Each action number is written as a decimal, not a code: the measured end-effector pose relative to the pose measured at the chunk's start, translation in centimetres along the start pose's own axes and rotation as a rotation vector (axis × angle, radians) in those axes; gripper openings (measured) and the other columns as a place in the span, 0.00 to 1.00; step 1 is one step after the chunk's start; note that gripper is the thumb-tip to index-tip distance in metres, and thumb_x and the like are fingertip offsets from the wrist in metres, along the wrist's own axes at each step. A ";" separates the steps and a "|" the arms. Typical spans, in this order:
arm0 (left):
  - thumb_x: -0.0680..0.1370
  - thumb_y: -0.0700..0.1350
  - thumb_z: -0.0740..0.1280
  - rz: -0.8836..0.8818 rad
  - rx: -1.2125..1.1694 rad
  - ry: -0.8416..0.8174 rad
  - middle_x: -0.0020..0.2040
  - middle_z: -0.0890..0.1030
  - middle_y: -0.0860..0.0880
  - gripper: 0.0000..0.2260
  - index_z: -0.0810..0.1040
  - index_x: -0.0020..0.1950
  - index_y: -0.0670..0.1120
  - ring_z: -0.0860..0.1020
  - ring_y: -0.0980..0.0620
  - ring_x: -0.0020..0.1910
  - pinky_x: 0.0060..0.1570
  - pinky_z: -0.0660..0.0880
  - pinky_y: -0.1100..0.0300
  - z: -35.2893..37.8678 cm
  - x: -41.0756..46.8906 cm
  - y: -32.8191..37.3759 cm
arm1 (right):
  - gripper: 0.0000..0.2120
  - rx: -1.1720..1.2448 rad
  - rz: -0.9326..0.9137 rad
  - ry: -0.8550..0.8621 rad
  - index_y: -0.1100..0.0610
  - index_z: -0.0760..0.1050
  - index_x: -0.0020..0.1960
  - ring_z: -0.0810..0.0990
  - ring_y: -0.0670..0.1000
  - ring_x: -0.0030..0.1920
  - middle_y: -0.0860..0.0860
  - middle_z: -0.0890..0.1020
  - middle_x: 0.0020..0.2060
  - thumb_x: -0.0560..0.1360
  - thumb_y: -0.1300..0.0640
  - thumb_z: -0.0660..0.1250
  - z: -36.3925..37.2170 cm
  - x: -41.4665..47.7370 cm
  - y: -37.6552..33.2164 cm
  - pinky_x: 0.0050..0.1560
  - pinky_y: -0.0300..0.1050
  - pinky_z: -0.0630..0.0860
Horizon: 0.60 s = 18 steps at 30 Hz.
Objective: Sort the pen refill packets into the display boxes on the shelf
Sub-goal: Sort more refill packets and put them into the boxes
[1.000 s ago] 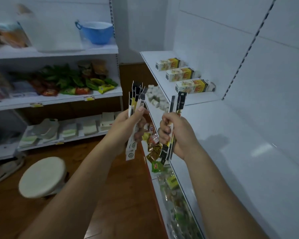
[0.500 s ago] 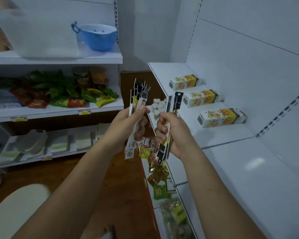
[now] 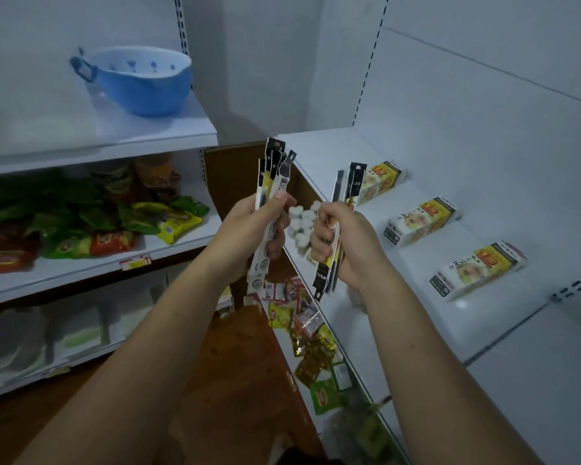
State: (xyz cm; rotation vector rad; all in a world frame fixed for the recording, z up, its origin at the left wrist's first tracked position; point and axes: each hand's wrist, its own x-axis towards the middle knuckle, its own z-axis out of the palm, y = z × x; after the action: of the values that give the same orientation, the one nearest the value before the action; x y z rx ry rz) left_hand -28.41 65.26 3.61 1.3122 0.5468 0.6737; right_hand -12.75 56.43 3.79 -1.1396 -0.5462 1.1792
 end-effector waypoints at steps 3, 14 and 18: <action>0.86 0.53 0.62 -0.009 0.010 -0.031 0.36 0.73 0.50 0.13 0.77 0.57 0.43 0.67 0.50 0.28 0.30 0.65 0.57 -0.7 4.3 -0.1 | 0.13 0.010 -0.027 0.026 0.55 0.67 0.38 0.61 0.51 0.24 0.52 0.63 0.28 0.81 0.58 0.61 -0.6 3.6 -0.9 0.30 0.45 0.58; 0.86 0.54 0.63 -0.012 0.193 -0.184 0.36 0.72 0.49 0.14 0.78 0.59 0.44 0.68 0.50 0.28 0.31 0.67 0.56 3.1 20.3 1.4 | 0.11 0.077 -0.116 0.183 0.55 0.67 0.39 0.61 0.51 0.25 0.52 0.64 0.28 0.80 0.57 0.62 -6.3 14.6 -7.0 0.28 0.43 0.60; 0.85 0.53 0.66 -0.063 0.188 -0.281 0.36 0.69 0.48 0.15 0.78 0.58 0.40 0.66 0.51 0.28 0.29 0.66 0.58 5.9 24.2 1.0 | 0.11 0.077 -0.147 0.282 0.55 0.67 0.40 0.60 0.51 0.25 0.52 0.63 0.28 0.80 0.57 0.61 -8.7 15.3 -8.7 0.28 0.43 0.59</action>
State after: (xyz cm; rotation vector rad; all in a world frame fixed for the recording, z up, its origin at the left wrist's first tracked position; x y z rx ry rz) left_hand -7.57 78.76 5.95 1.5301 0.4271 0.3836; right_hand 3.59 67.28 5.14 -1.1553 -0.3583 0.8872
